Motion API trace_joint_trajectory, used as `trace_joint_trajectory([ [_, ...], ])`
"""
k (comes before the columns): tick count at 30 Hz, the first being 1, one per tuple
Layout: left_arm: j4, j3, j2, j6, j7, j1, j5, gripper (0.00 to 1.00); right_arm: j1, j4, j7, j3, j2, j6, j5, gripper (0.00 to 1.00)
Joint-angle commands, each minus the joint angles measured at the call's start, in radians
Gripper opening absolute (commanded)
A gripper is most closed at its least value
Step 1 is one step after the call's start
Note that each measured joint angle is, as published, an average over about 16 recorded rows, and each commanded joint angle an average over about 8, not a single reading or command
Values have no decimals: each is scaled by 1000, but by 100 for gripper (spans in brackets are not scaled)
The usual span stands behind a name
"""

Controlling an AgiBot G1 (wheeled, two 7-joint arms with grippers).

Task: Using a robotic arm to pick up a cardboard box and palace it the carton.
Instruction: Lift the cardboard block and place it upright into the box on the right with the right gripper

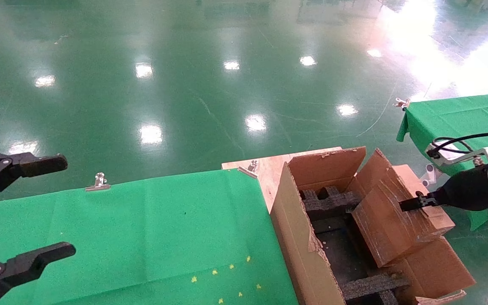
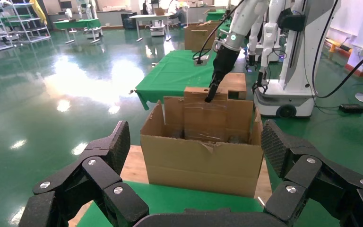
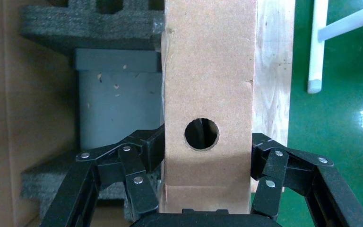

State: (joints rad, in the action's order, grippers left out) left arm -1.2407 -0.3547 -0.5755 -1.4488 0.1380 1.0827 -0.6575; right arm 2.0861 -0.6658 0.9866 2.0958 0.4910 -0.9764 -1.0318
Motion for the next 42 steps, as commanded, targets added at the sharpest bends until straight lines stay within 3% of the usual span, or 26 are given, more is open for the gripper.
trace_joint_trajectory([
  [1, 0, 0, 0, 0, 0, 0, 0, 100, -11, -12, 29, 5, 4, 27, -4, 0],
  [24, 0, 0, 0, 0, 0, 0, 0, 100, -105, -139, 193, 71, 84, 214, -111, 0],
  [42, 0, 0, 0, 0, 0, 0, 0, 100, -247, -67, 210, 74, 168, 303, -87, 0],
])
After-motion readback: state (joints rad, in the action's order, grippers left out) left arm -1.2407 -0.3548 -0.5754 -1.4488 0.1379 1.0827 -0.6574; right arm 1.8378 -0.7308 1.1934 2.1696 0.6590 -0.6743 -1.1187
